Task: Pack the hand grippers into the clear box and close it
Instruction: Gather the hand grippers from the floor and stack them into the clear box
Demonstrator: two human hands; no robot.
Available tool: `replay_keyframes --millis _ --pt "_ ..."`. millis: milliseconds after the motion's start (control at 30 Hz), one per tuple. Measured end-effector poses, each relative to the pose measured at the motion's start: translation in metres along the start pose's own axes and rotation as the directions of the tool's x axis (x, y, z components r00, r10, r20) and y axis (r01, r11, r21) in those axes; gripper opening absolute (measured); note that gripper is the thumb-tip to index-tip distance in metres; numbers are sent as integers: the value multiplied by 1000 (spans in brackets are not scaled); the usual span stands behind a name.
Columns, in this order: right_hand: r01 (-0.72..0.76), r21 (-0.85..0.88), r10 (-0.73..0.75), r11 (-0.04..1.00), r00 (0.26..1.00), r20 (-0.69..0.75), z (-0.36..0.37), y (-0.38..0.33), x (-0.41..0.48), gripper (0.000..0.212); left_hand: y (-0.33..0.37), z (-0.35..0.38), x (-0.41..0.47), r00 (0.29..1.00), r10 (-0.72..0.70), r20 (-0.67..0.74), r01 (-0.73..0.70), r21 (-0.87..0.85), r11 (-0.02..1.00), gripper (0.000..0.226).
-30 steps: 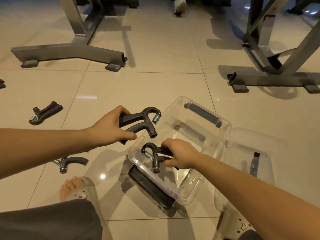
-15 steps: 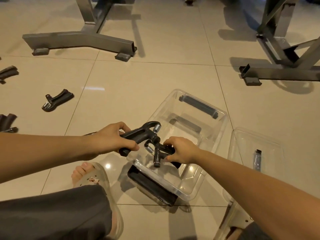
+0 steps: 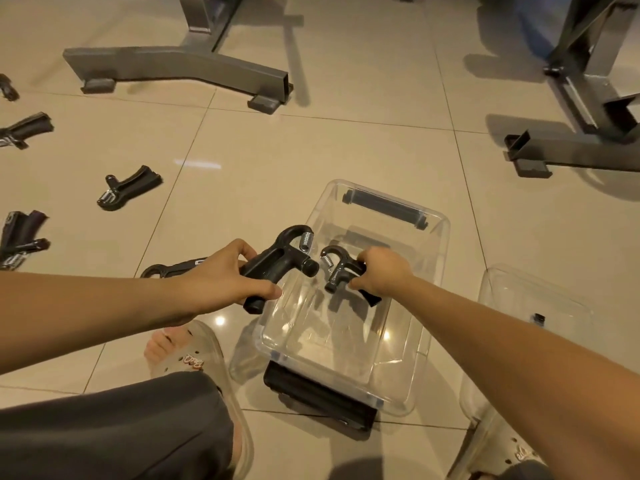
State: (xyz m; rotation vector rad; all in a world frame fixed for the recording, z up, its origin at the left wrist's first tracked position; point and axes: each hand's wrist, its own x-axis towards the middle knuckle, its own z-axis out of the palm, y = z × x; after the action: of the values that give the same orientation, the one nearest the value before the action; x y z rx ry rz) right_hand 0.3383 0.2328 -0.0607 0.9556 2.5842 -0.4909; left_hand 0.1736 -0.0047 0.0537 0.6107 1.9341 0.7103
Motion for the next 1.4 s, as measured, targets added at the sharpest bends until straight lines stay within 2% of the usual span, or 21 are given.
replay_keyframes --millis 167,267,333,533,633,733,833,867,900,967,1000,1033,1167,1267,1333,1400 --pt "-138 -52 135 989 989 -60 5 10 42 19 15 -3 13 1000 8 18 -7 -21 1000 78" --pt "-111 -116 104 987 993 -63 20 8 54 18 16 2 13 998 3 55 -4 7 1000 65" --pt "-89 -127 79 988 993 -85 27 8 59 24 13 6 10 1000 17 20 -18 30 999 58" --pt "9 -174 -18 985 998 -55 14 9 74 38 11 10 4 997 63 -35 -62 32 998 57" --pt "24 -192 -34 981 998 -53 5 6 72 30 10 7 6 997 69 -40 -67 49 997 57" --pt "-13 -84 10 996 999 -46 -9 4 60 29 17 3 7 993 105 -54 -100 85 991 58" --pt "-13 187 34 982 993 -111 -46 1 36 26 32 -4 13 978 189 -84 -185 62 981 60" --pt "-2 335 49 942 990 -134 -61 -3 24 24 38 -5 15 971 221 -92 -215 70 974 60" --pt "0 523 76 852 989 -124 -75 -8 9 24 44 -6 17 963 249 -98 -242 80 967 60" --pt "-37 840 84 541 996 -10 -97 -23 -23 30 54 -4 21 953 284 -108 -276 83 957 60" --pt "-73 908 63 413 997 51 -105 -29 -37 33 58 -2 22 949 294 -117 -285 84 955 59" --pt "-105 934 39 341 994 98 -111 -33 -49 36 62 1 23 945 302 -126 -292 88 952 59" --pt "-114 973 3 200 993 115 -116 -38 -71 32 70 12 26 925 354 -141 -328 179 928 60" --pt "-82 981 55 176 996 74 -111 -33 -74 28 74 14 34 920 377 -108 -355 178 918 60" --pt "-72 984 91 165 994 57 -108 -27 -75 19 75 10 41 937 349 -23 -347 59 936 40" --pt "-72 986 134 149 990 52 -106 -21 -77 12 74 0 49 954 284 96 -278 -70 958 20"
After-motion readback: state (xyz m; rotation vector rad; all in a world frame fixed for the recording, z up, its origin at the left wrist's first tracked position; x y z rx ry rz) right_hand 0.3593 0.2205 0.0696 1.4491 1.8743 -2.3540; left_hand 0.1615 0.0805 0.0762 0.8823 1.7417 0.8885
